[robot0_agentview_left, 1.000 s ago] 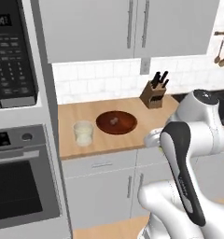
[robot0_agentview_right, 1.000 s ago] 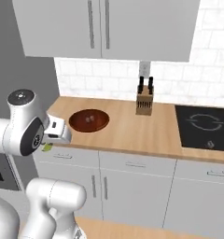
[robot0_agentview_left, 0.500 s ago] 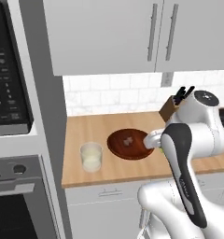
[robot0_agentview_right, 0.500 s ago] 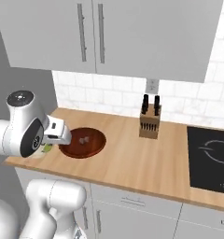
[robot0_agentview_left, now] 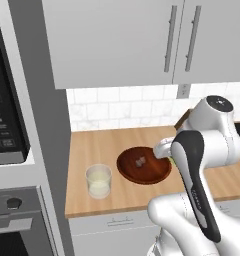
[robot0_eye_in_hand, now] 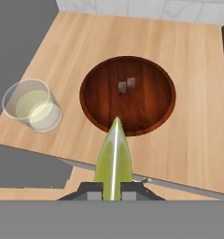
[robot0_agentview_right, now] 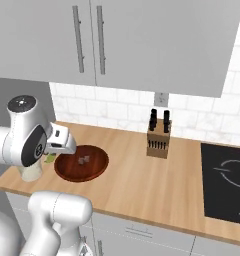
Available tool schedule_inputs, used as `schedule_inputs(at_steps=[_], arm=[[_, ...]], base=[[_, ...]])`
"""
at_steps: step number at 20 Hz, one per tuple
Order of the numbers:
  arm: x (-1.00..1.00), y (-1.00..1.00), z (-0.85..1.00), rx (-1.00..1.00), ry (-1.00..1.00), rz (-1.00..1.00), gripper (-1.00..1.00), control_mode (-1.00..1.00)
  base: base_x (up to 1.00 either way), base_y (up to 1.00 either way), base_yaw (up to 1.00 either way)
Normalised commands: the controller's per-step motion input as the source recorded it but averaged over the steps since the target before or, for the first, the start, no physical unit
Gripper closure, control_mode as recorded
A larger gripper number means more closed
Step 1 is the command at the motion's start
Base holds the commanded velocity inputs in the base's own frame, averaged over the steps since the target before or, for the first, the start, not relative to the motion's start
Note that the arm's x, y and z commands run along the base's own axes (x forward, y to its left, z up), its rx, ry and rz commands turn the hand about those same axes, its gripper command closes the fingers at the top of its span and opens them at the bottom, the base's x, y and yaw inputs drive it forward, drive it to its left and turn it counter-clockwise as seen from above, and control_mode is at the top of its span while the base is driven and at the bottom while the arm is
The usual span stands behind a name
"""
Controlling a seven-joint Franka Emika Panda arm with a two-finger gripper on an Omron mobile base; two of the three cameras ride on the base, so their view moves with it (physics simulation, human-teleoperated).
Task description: Grab a lemon wedge from the fridge and one ice cube from the ice bowl, and put them in the glass of lemonade.
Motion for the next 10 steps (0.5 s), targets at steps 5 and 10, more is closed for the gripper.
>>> schedule_inputs(at_steps=[5,10], arm=[[0.00,0.00,0.00,0.00,0.00,0.00,1.00,1.00],[0.09,0.18,0.00,0.00,-0.01,0.00,1.00,-1.00]], base=[[0.00,0.00,0.00],[0.00,0.00,0.00]])
